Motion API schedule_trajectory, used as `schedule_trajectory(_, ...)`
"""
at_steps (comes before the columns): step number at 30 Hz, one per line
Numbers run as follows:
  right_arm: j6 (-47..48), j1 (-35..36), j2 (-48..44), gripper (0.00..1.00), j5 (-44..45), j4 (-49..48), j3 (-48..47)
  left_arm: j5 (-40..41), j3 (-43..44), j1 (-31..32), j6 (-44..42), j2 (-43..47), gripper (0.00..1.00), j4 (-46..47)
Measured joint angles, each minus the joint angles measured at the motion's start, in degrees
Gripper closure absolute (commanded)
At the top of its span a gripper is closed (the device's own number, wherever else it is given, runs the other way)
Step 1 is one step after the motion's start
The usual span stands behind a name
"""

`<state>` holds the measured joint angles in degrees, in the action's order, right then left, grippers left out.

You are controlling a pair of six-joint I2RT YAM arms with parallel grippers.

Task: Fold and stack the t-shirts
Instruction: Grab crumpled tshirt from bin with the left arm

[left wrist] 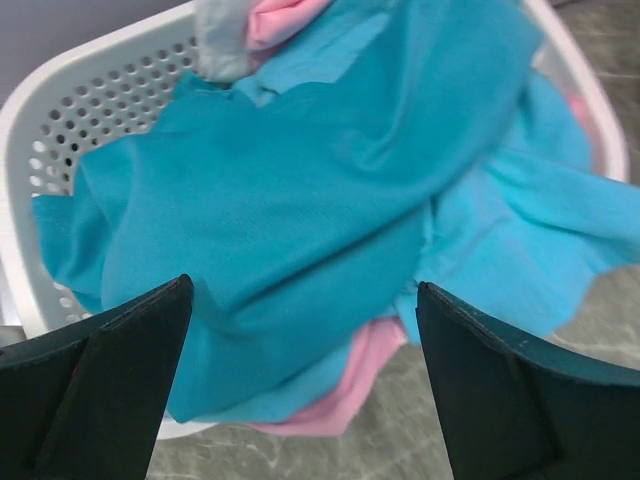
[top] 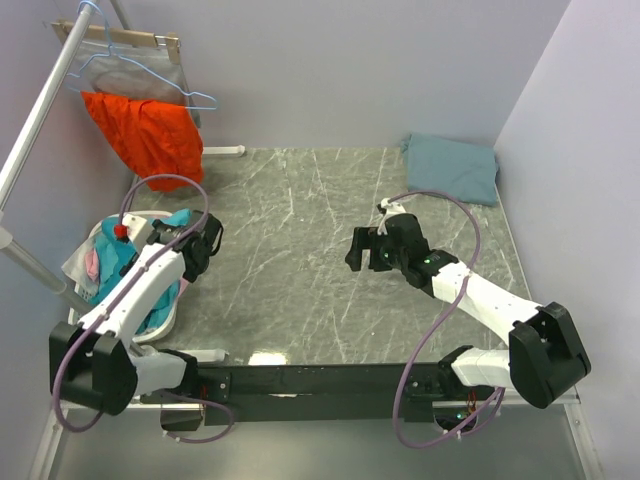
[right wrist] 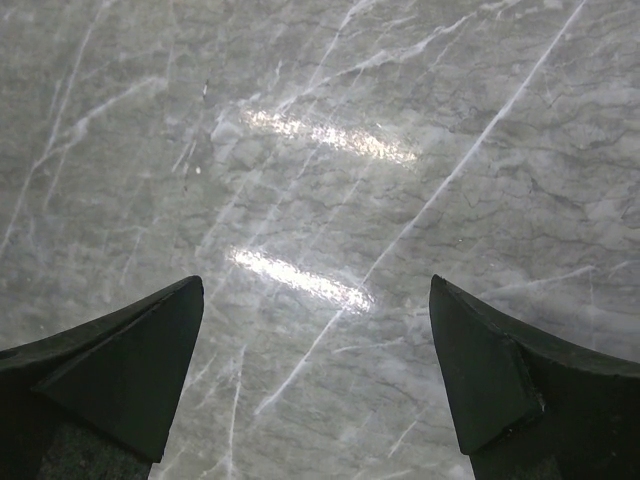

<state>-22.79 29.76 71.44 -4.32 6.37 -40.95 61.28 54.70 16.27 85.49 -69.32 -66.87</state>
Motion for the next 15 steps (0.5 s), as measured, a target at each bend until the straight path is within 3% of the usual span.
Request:
schedule_trajectory(4, 1.53, -0.02, 0.2, 0.0, 0.2, 1.33, -0.13, -0.02, 0.13, -2.69, 0.81, -3.74, 0.01, -0.61)
schedule_trajectory(6, 2.03, -0.02, 0.2, 0.0, 0.26, 1.7, -0.2, -0.26, 0.13, -4.24, 0.81, -5.14, 0.07, -0.04)
schedule_trajectory(9, 2.82, -0.13, 0.17, 0.0, 0.46, 2.03, -0.2, -0.79, -0.39, -6.4, 0.96, -6.23, 0.35, 0.66)
schedule_trajectory(12, 3.21, -0.42, 0.17, 0.0, 0.83, 2.12, -0.2, -2.1, -2.58, -7.28, -2.71, -4.13, 0.88, 4.31)
schedule_trajectory(13, 3.28, -0.52, 0.17, 0.0, 0.94, 2.14, -0.2, -2.49, -3.17, -7.43, -3.43, -3.04, 0.99, 5.4)
schedule_trajectory(15, 3.41, -0.68, 0.17, 0.0, 1.25, 2.25, -0.2, -3.85, -4.72, -8.02, -6.75, 0.13, 0.99, 8.68)
